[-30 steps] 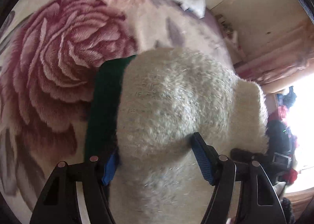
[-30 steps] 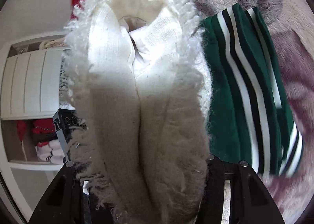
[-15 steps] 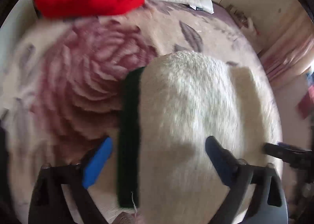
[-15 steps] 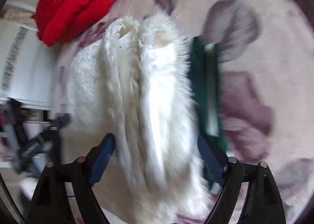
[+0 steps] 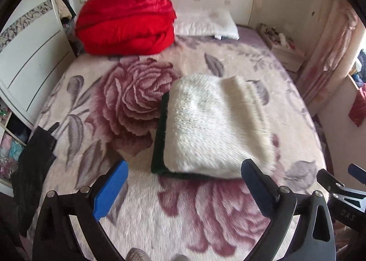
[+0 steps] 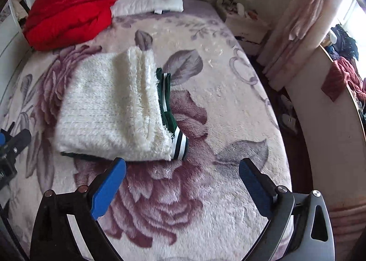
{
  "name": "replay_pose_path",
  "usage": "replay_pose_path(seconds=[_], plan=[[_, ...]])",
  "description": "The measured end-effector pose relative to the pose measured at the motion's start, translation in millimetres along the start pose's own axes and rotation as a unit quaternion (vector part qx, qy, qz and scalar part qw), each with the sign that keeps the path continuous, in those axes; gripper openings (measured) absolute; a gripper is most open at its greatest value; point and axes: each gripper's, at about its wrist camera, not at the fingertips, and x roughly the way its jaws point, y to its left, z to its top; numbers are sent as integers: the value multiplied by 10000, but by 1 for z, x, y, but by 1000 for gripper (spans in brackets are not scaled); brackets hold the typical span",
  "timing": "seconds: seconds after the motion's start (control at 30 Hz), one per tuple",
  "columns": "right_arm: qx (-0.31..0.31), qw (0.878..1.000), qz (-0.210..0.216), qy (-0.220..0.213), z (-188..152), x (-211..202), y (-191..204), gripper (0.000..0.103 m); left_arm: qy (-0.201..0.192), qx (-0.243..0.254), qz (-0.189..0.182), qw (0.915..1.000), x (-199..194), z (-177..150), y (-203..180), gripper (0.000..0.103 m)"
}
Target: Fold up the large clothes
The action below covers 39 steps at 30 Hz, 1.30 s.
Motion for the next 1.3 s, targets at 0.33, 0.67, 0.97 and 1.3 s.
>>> replay_pose_path(seconds=[0.33, 0.67, 0.97, 1.3], plan=[[105, 9964, -198, -817, -52, -249, -32, 100, -578, 41, -112, 9983, -181, -26, -8, 101], [43, 9912, -80, -1323, -105, -430, -48, 100, -1015, 96, -83, 9948, -314, -57, -15, 101], [-28, 9891, 24, -1472, -143, -542, -63, 100, -669, 104, -101, 9977, -377, -81, -19, 101], [-14, 9867, 197, -1614, -167, -608, -75, 101, -928, 68, 182, 9955, -428, -92, -20, 101]])
